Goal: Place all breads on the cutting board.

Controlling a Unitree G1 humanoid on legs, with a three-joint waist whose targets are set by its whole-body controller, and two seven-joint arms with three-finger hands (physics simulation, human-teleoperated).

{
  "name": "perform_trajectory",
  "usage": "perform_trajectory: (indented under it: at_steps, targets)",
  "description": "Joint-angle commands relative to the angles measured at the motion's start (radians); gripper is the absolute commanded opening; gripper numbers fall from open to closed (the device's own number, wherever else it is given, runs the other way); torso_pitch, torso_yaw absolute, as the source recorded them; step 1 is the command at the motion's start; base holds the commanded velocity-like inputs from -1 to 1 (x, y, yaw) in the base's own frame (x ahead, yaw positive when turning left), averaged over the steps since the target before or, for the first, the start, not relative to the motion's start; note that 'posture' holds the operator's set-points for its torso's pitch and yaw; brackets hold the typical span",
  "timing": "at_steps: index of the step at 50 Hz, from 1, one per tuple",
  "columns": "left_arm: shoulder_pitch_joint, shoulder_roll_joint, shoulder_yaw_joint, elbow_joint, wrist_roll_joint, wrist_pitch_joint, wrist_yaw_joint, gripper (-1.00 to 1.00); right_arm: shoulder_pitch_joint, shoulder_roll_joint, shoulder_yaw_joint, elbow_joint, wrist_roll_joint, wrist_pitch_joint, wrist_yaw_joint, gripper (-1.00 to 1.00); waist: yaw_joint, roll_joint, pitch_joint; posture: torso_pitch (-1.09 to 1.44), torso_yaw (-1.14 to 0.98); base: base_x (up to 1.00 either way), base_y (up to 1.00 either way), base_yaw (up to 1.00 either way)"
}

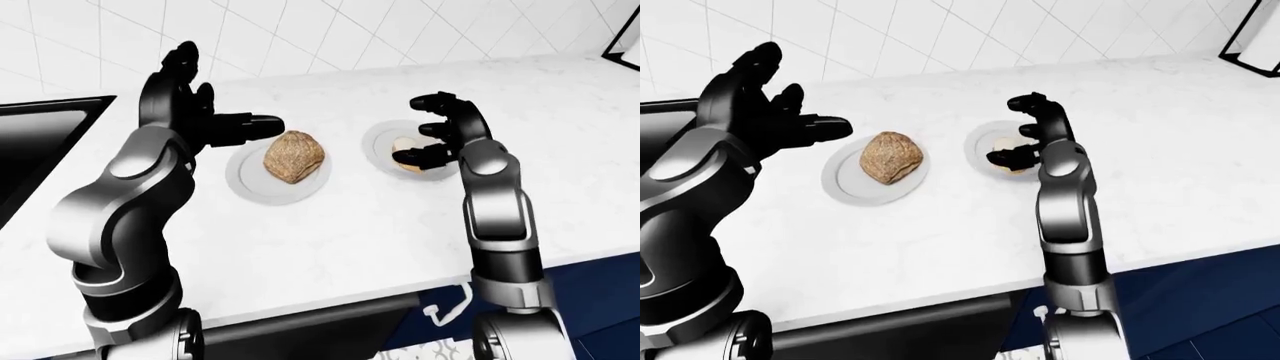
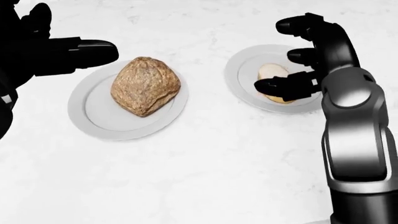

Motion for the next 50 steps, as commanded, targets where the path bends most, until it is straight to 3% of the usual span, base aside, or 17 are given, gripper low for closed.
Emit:
perform_trajectory:
  at_steps: [1, 14, 27, 50]
  targets:
    - [-0.032, 0.011, 0.010, -0.025, 0.000, -0.029, 0.000, 1.00, -0.035, -0.008, -0.006, -0.042, -0.023, -0.029, -0.004, 0.36, 0.000, -0.001, -0.029, 0.00, 0.00, 0.00, 0.00, 0.00]
    - [-0.025, 0.009, 0.011, -0.033, -0.006, -0.027, 0.005, 1.00, -0.019, 0.008, 0.000, -0.033, -0.072, -0.065, 0.006, 0.40, -0.001, 0.000, -0.029, 0.00, 0.00, 0.00, 0.00, 0.00]
    - [-0.030, 0.015, 0.015, -0.033, -0.012, -0.023, 0.009, 1.00, -0.016, 0.014, -0.001, -0.017, -0.091, -0.083, 0.006, 0.22, -0.001, 0.001, -0.029, 0.00, 0.00, 0.00, 0.00, 0.00]
    - [-0.027, 0.016, 0.016, -0.043, -0.024, -0.021, 0.016, 1.00, 0.006, 0.021, 0.002, 0.010, -0.127, -0.130, -0.003, 0.28, -0.001, 0.001, -0.031, 0.00, 0.00, 0.00, 0.00, 0.00]
